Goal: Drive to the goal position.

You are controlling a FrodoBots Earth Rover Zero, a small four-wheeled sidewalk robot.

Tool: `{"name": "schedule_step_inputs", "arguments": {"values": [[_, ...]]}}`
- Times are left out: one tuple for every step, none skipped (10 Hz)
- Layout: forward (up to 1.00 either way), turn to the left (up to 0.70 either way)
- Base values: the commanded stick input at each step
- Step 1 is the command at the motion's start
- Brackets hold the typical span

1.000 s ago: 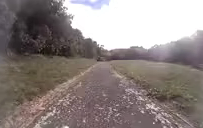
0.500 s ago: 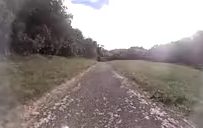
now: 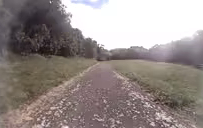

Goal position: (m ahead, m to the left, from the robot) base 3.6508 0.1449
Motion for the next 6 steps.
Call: {"name": "schedule_step_inputs", "arguments": {"values": [[0.30,0.00],[0.30,0.00],[0.30,0.00],[0.30,0.00],[0.30,0.00],[0.30,0.00]]}}
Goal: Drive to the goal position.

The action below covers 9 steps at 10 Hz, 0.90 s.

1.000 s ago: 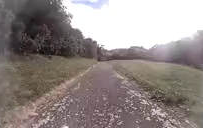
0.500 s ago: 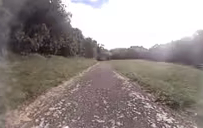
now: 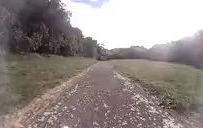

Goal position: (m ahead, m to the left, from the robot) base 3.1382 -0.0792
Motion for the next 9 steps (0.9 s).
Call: {"name": "schedule_step_inputs", "arguments": {"values": [[0.30,0.00],[0.30,0.00],[0.30,0.00],[0.30,0.00],[0.30,0.00],[0.30,0.00],[0.30,0.00],[0.30,0.00],[0.30,0.00]]}}
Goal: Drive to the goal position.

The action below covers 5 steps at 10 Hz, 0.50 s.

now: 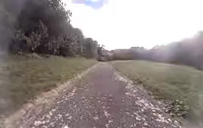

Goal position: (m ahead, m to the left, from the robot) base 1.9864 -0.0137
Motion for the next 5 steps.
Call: {"name": "schedule_step_inputs", "arguments": {"values": [[0.30,0.00],[0.30,0.00],[0.30,0.00],[0.30,0.00],[0.30,0.00]]}}
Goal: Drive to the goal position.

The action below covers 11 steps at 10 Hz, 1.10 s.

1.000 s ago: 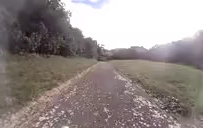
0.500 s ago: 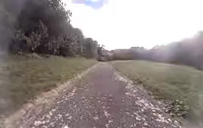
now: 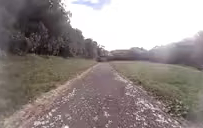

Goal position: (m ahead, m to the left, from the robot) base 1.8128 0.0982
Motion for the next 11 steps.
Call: {"name": "schedule_step_inputs", "arguments": {"values": [[0.30,0.00],[0.30,0.00],[0.30,0.00],[0.30,-0.42],[0.30,-0.75],[0.30,-0.75],[0.30,-0.35],[0.30,0.00],[0.30,0.00],[0.30,0.00],[0.30,0.00]]}}
